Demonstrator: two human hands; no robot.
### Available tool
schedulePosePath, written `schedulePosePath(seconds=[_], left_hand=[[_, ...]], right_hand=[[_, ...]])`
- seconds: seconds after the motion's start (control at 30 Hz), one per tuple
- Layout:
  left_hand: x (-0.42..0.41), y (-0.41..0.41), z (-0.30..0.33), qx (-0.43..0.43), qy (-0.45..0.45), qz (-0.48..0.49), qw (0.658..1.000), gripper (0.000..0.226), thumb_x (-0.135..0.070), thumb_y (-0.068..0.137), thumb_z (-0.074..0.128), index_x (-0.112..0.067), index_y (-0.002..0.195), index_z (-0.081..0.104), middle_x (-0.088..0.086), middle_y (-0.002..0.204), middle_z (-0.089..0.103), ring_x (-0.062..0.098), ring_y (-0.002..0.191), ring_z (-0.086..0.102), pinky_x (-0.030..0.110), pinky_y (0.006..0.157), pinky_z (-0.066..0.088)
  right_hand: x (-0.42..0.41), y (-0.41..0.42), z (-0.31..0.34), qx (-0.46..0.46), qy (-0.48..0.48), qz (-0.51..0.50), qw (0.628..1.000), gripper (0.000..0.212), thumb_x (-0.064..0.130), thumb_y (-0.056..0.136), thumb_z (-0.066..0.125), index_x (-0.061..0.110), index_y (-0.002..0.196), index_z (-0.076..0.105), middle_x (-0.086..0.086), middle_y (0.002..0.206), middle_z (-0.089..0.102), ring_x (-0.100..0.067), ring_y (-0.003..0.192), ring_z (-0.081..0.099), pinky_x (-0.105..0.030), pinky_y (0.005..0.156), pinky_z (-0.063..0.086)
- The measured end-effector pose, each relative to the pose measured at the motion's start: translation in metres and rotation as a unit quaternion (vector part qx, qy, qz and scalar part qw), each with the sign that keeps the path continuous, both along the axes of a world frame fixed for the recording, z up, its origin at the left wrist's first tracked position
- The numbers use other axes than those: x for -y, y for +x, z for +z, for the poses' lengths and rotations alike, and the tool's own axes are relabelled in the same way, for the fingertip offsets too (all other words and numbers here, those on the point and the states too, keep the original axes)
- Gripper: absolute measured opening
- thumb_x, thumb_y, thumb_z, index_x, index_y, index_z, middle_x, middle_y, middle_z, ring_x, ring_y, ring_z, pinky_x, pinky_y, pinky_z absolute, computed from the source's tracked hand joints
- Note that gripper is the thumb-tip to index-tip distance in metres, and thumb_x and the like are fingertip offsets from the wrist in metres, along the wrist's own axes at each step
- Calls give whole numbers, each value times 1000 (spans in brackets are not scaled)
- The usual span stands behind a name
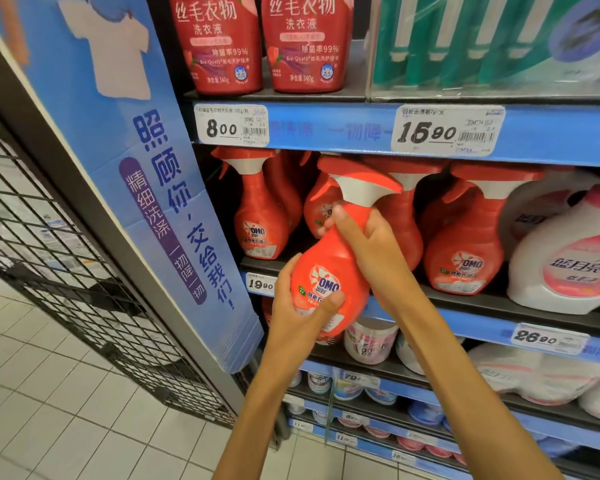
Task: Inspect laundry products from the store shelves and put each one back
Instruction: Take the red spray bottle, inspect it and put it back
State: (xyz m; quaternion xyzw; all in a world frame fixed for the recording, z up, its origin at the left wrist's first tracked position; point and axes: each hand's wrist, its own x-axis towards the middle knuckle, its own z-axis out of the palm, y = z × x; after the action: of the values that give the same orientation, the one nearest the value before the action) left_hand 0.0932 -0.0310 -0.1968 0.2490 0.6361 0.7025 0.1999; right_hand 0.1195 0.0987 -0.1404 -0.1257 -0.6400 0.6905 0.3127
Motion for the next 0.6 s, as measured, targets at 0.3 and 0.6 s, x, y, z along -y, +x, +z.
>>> schedulePosePath(seconds=[0.3, 0.6], left_hand=[[-23, -33, -5, -42, -6, 84, 996, 66, -22, 77, 75, -22, 136, 45, -1, 129, 57, 5, 114, 58, 24, 94, 51], [-48, -58, -18, -43, -72, 105, 991, 55, -17, 80, 76, -8, 128, 51, 9, 121, 62, 20, 110, 61, 42, 98, 49]], right_hand=[[-6, -27, 18, 62, 178, 34, 981, 5, 23, 98, 51, 22, 103, 50, -24, 106, 65, -25, 97, 66, -37, 87, 52], [-16, -46, 10, 99, 204, -25, 974, 37, 21, 95, 57, 5, 128, 48, -8, 125, 57, -14, 116, 52, -19, 98, 39]])
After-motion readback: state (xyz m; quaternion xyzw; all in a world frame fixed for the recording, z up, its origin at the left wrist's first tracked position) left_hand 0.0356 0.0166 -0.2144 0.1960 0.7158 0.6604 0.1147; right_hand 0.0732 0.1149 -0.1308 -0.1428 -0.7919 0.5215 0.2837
